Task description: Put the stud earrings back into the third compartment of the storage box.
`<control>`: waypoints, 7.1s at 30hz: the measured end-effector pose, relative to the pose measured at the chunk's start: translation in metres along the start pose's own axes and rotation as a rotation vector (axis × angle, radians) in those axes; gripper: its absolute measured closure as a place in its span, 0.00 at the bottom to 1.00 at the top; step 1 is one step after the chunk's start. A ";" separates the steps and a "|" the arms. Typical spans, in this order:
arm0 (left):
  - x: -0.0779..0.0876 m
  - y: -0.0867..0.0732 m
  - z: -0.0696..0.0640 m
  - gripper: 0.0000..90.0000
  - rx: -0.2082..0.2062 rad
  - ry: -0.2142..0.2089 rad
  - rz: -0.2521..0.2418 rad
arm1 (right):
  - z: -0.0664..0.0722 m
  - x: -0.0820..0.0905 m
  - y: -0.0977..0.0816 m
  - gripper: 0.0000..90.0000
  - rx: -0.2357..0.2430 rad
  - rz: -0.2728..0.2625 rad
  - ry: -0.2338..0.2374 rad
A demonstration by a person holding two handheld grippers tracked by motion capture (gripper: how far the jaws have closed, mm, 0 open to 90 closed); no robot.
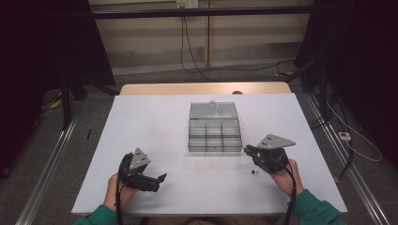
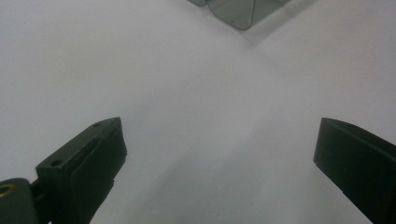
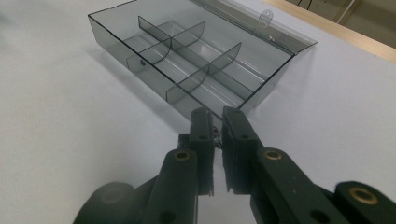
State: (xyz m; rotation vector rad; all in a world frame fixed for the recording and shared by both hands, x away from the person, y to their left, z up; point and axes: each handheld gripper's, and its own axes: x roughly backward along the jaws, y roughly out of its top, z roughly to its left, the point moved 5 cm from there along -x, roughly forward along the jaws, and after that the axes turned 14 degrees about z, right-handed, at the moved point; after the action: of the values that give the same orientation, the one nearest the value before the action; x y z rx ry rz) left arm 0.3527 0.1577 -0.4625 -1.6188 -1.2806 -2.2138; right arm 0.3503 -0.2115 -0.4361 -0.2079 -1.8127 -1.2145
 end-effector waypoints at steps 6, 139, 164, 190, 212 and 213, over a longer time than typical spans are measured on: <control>0.000 0.000 0.000 0.02 0.000 -0.003 -0.003 | 0.000 -0.003 0.006 0.93 -0.009 -0.006 0.000; -0.001 0.000 0.001 0.02 -0.006 0.006 0.007 | -0.037 -0.085 0.057 0.91 -0.106 0.062 -0.077; 0.000 0.000 0.001 0.02 -0.004 0.010 -0.002 | -0.033 -0.052 0.042 0.26 -0.133 0.083 0.070; 0.001 0.000 0.001 0.02 -0.007 0.011 -0.005 | -0.021 -0.021 0.005 0.02 -0.091 0.105 0.171; 0.001 0.001 0.001 0.02 -0.010 0.012 -0.006 | -0.005 -0.006 -0.021 0.00 -0.054 0.125 0.228; 0.001 0.001 0.001 0.02 -0.010 0.012 -0.006 | -0.004 -0.006 -0.022 0.00 -0.056 0.129 0.230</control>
State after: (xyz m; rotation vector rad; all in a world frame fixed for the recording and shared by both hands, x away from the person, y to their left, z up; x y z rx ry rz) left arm 0.3533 0.1580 -0.4612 -1.6050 -1.2752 -2.2340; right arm 0.3440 -0.2238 -0.4542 -0.2044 -1.5445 -1.1493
